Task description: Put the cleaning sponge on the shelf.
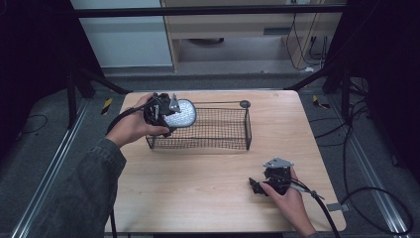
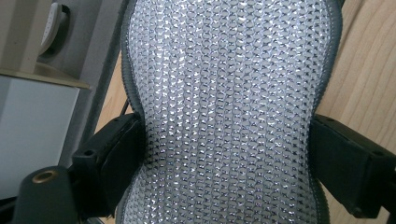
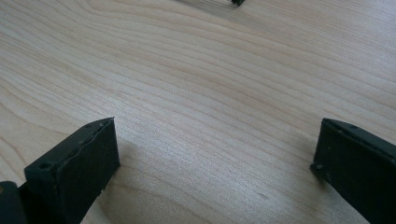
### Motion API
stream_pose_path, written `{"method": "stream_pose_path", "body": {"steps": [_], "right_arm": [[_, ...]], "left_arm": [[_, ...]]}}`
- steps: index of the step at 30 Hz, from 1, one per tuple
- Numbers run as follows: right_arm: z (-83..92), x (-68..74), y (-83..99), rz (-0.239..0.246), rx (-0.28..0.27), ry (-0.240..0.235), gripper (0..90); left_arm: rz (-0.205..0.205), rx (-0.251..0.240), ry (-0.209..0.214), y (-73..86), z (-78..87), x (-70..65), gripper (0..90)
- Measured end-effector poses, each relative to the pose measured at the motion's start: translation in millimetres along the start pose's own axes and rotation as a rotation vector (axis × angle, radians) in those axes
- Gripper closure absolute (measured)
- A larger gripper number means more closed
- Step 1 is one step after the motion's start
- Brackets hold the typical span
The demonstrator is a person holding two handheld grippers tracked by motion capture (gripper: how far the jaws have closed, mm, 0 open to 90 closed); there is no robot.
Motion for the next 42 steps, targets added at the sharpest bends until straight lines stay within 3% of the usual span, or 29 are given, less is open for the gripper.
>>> {"method": "stream_pose_path", "body": {"steps": [6,15,24,42], "right_arm": [[-0.1,0.1,-0.1,0.0,0.0,0.0,0.4],[-0.1,0.1,-0.2,0.0,0.0,0.0,0.4],[-0.1,0.6,-0.3,-0.003,-0.001,-0.003,0.4],[-0.1,0.3,-0.2,-0.001,0.0,-0.001,0.4]], "left_arm": [[-0.012,0.007,-0.003,-0.3,-7.2,2.2,12.9],[-0.062,0.014,0.0,2.6,-24.2,4.7,12.7],[-0.068,0.006,0.013,4.2,-37.2,6.1,12.6],[-0.071,0.018,0.024,1.7,-46.8,6.8,12.3]]}}
Point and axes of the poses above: each handheld gripper's, and its own axes: z roughly backward along the jaws, y roughly out of its underside, x roughly to its left, the point moved 7 cm from there along -z, roughly forward along the jaws, and after that the axes turned 12 degrees about -z, right-handed, at the moved point
